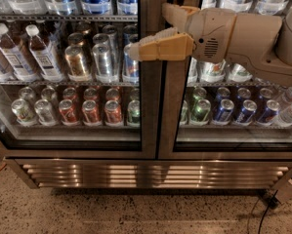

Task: Open left fridge door

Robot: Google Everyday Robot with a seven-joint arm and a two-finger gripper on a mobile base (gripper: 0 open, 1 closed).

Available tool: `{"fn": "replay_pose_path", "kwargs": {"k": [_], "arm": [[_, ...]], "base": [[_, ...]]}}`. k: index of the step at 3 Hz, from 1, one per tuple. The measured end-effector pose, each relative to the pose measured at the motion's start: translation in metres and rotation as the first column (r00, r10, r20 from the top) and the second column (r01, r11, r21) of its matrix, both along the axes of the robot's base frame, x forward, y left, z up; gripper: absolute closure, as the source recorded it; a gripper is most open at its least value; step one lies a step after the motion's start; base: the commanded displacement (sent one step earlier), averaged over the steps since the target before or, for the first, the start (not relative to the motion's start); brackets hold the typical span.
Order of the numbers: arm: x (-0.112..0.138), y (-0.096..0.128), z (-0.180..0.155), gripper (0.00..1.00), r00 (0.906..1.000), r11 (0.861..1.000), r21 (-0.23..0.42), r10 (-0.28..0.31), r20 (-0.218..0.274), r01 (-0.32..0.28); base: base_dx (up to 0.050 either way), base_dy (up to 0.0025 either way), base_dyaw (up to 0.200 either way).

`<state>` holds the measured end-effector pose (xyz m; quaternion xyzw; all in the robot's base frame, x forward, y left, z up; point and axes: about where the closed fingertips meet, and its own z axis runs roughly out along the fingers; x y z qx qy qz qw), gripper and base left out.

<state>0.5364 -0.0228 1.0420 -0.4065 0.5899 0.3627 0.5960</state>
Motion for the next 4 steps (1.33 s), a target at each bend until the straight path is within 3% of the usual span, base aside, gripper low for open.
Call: {"fn": "replay_pose_path", "kwargs": {"k": [1, 2, 4], "arm": [[0.0, 0.0, 0.0, 0.0, 1.0, 1.0, 0.0, 0.0, 0.0, 0.0], [0.0, 0.0, 0.0, 0.0, 1.0, 1.0, 0.0, 0.0, 0.0, 0.0], [0.0, 0.0001, 0.0, 0.42, 1.0, 1.0, 0.0, 0.0, 0.0, 0.0]], "base": [[0.0, -0.00002, 0.186], [0.0, 0.0, 0.0], [0.0, 0.0, 0.0]]}}
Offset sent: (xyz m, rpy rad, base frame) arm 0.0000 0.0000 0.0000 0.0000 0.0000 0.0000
